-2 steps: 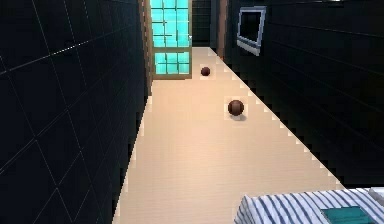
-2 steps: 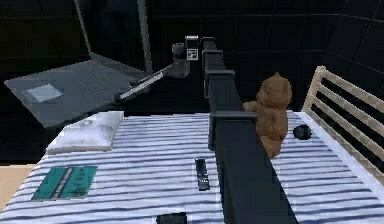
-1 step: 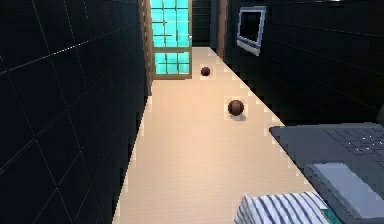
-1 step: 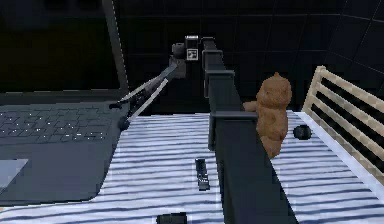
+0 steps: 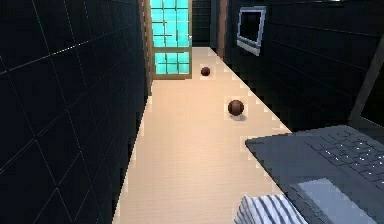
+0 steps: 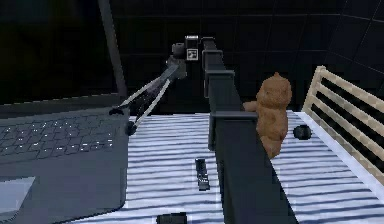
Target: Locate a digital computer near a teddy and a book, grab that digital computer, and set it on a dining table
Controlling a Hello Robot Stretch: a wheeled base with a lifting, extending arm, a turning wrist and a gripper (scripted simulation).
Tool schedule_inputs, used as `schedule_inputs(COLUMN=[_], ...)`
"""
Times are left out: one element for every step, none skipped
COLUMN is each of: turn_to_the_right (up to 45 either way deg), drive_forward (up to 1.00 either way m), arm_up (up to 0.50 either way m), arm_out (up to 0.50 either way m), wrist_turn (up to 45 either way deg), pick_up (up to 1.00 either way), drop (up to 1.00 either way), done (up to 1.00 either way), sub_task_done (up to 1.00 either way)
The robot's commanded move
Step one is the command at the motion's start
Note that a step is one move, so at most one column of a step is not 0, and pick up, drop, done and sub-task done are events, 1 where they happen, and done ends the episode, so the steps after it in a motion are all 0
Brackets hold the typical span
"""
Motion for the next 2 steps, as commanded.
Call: schedule_inputs(turn_to_the_right=[0.0, -6.0], drive_forward=[0.0, 0.0], arm_up=[0.0, 0.0], arm_out=[-0.48, 0.0], wrist_turn=[0.0, 0.0], pick_up=[0.0, 0.0], drop=[0.0, 0.0], done=[0.0, 0.0], sub_task_done=[0.0, 0.0])
